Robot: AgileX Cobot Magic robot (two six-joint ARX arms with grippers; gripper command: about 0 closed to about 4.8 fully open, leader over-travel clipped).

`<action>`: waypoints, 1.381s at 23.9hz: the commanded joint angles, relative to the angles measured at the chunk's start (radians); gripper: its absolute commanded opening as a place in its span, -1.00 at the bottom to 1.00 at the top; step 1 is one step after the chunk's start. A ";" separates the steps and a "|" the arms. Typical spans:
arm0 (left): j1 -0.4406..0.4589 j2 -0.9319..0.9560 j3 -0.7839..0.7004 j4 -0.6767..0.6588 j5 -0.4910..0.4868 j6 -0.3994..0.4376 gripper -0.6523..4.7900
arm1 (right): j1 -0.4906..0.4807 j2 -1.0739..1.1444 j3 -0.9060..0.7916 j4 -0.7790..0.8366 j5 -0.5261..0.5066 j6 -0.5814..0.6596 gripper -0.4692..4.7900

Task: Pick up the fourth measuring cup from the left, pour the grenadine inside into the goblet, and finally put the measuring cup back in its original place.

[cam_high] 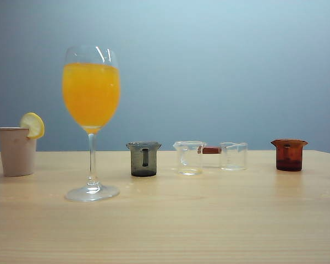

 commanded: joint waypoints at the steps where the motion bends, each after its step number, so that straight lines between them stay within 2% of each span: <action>1: 0.003 0.001 0.004 0.013 -0.003 -0.003 -0.78 | 0.001 0.001 -0.006 0.010 0.001 -0.003 -0.84; 9: 0.003 0.001 0.005 0.016 -0.003 -0.006 -0.78 | 0.003 0.001 0.003 0.018 0.001 -0.002 -0.84; 13: 0.003 0.001 0.033 0.015 -0.003 -0.064 -0.78 | 0.006 0.001 0.053 0.014 0.005 -0.002 -0.84; 15: 0.003 0.002 0.062 0.013 -0.003 -0.067 -0.78 | 0.005 0.002 0.088 0.004 0.006 -0.003 -0.84; 18: 0.003 0.024 0.169 -0.011 -0.030 -0.067 -0.78 | 0.006 0.003 0.175 -0.056 0.055 -0.002 -0.84; 21: 0.003 0.114 0.295 -0.046 -0.022 -0.067 -0.78 | 0.006 0.039 0.244 -0.076 0.061 -0.002 -0.84; 23: 0.003 0.249 0.431 -0.056 0.029 -0.066 -0.78 | 0.006 0.119 0.308 -0.071 0.061 -0.002 -0.84; 28: 0.000 0.421 0.619 -0.110 0.102 -0.067 -0.78 | 0.006 0.245 0.396 -0.050 0.061 -0.002 -0.84; 30: -0.040 0.514 0.734 -0.168 0.117 -0.067 -0.78 | 0.007 0.338 0.461 -0.027 0.061 -0.002 -0.84; 33: -0.107 0.562 0.797 -0.218 0.117 -0.067 -0.78 | 0.008 0.419 0.511 -0.013 0.060 -0.002 -0.84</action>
